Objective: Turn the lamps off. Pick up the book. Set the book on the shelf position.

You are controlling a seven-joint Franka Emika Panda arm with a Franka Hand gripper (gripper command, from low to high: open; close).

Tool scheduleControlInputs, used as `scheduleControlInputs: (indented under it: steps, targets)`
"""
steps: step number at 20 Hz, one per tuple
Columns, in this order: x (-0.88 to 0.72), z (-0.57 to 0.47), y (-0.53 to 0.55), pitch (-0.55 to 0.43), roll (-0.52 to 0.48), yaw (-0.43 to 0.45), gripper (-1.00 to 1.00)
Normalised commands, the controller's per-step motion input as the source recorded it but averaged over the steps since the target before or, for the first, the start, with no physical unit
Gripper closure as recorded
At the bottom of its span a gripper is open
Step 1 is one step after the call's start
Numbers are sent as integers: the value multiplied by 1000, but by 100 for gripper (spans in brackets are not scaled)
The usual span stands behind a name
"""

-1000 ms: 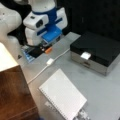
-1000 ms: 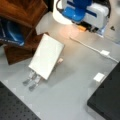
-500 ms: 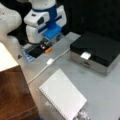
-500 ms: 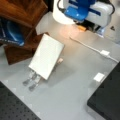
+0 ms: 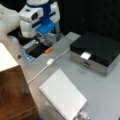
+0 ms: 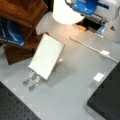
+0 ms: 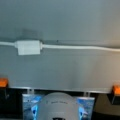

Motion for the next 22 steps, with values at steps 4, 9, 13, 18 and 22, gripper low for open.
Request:
scheduleControlInputs:
  steps: [4,9,13,18,22]
  targets:
    - [-628,-226,415,-105,44,-113,-100]
    - [-586,-246,465,-109,44,-126,-100]
    - [-402,-315,336,-150,24,-132,-100]
    - [-252,-294,199,-128,4,-137,-100]
    - [-172,-284,179,-113,56,-132,-100]
